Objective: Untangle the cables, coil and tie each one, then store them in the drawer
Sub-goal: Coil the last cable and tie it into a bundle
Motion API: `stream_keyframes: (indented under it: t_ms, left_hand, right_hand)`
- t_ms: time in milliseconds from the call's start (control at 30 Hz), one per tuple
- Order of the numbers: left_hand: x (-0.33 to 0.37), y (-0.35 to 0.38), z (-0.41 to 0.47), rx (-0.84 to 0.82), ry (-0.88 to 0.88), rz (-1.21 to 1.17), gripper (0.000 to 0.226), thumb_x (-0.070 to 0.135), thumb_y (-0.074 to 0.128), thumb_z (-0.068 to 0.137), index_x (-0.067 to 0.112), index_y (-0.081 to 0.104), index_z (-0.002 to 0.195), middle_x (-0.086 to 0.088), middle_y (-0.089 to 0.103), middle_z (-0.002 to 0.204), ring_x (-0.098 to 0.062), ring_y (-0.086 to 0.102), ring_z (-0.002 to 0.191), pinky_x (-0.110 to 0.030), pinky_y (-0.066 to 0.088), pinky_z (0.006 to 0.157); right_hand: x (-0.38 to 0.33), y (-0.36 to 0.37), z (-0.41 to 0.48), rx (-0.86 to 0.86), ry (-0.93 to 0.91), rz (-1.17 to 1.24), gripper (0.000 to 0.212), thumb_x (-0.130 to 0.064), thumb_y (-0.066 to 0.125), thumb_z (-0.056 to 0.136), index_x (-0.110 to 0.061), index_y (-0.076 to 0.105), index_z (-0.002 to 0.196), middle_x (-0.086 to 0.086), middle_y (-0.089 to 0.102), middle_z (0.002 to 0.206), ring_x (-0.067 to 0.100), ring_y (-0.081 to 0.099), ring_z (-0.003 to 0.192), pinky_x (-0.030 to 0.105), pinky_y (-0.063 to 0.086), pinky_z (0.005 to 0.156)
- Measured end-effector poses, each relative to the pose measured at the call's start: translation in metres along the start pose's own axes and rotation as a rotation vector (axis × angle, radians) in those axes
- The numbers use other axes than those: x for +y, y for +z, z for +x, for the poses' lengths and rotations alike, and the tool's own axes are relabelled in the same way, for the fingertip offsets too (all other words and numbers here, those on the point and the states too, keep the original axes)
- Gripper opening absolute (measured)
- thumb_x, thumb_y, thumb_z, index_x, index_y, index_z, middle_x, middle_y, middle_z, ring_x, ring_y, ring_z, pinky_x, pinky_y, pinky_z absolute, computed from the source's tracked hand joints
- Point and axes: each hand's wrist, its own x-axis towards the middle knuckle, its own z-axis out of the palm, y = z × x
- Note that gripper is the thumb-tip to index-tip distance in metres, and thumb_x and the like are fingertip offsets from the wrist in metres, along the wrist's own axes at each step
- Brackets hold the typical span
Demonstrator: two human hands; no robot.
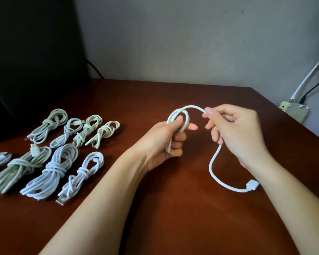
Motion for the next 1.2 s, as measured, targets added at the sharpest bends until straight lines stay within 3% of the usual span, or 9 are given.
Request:
stream_keyframes:
  t_ms: [167,333,500,567,767,967,1067,1200]
  left_hand:
    - [-0.001,0.002,-0.001,0.065,0.127,-0.02,0.038,0.035,0.037,0.102,0.01,0.065,0.103,0.003,0.033,0.059,-0.008,0.024,0.049,-0.019,0.024,0.044]
    - [-0.002,0.002,-0.001,0.048,0.199,-0.015,0.03,0.032,0.041,0.102,0.013,0.063,0.099,0.004,0.037,0.06,-0.007,0.027,0.051,-0.02,0.026,0.047]
    - [-0.005,0.005,-0.004,-0.034,0.23,0.116,0.027,0.026,0.04,0.102,0.012,0.057,0.087,0.002,0.034,0.064,-0.009,0.025,0.054,-0.023,0.024,0.051]
    - [-0.005,0.006,-0.004,-0.051,0.269,0.118,0.028,0.024,0.039,0.103,0.012,0.061,0.09,0.0,0.032,0.065,-0.013,0.025,0.057,-0.026,0.021,0.054]
    - [-0.006,0.006,-0.003,-0.074,0.296,0.073,0.025,0.022,0.041,0.102,0.014,0.064,0.099,-0.002,0.04,0.064,-0.015,0.042,0.057,-0.03,0.023,0.056]
    - [-0.008,0.007,-0.001,0.062,0.261,0.043,0.019,0.018,0.047,0.099,0.015,0.061,0.086,0.006,0.051,0.055,-0.01,0.049,0.054,-0.024,0.041,0.055]
    - [-0.006,0.002,0.001,0.136,0.285,0.07,0.018,0.019,0.048,0.098,0.015,0.059,0.084,0.002,0.046,0.059,-0.011,0.044,0.054,-0.024,0.038,0.054]
    - [-0.004,-0.001,0.002,0.205,0.292,0.078,0.02,0.023,0.049,0.098,0.016,0.061,0.083,0.002,0.042,0.061,-0.01,0.039,0.056,-0.024,0.035,0.057]
  right_hand:
    - [0.0,0.005,-0.003,-0.116,0.096,0.015,0.021,-0.02,0.06,0.092,-0.011,0.067,0.074,0.001,0.062,0.051,0.013,0.058,0.04,0.019,0.044,0.041]
    - [0.0,0.011,-0.008,-0.18,0.199,0.065,0.025,-0.021,0.055,0.096,-0.008,0.065,0.077,0.001,0.062,0.051,0.012,0.058,0.042,0.019,0.046,0.044]
    - [-0.003,0.012,-0.011,-0.178,0.19,0.104,0.026,-0.021,0.053,0.096,-0.008,0.062,0.075,0.001,0.061,0.052,0.012,0.056,0.042,0.02,0.045,0.044]
    - [-0.004,0.013,-0.011,-0.178,0.195,0.143,0.026,-0.02,0.053,0.096,-0.006,0.061,0.076,0.001,0.06,0.051,0.012,0.055,0.041,0.019,0.045,0.043]
    - [-0.006,0.018,-0.013,-0.185,0.238,0.212,0.029,-0.022,0.054,0.096,-0.004,0.059,0.074,0.002,0.061,0.052,0.013,0.057,0.043,0.021,0.046,0.044]
    - [-0.003,0.019,-0.015,-0.266,0.327,0.199,0.029,-0.024,0.06,0.092,-0.003,0.058,0.072,0.009,0.067,0.057,0.021,0.068,0.052,0.025,0.053,0.048]
    - [-0.002,0.023,-0.019,-0.377,0.324,0.14,0.025,-0.017,0.061,0.092,-0.005,0.06,0.069,0.012,0.069,0.062,0.024,0.07,0.058,0.027,0.057,0.053]
    - [-0.003,0.027,-0.022,-0.465,0.272,0.119,0.028,-0.021,0.052,0.097,-0.003,0.065,0.08,0.009,0.071,0.069,0.02,0.07,0.061,0.027,0.057,0.058]
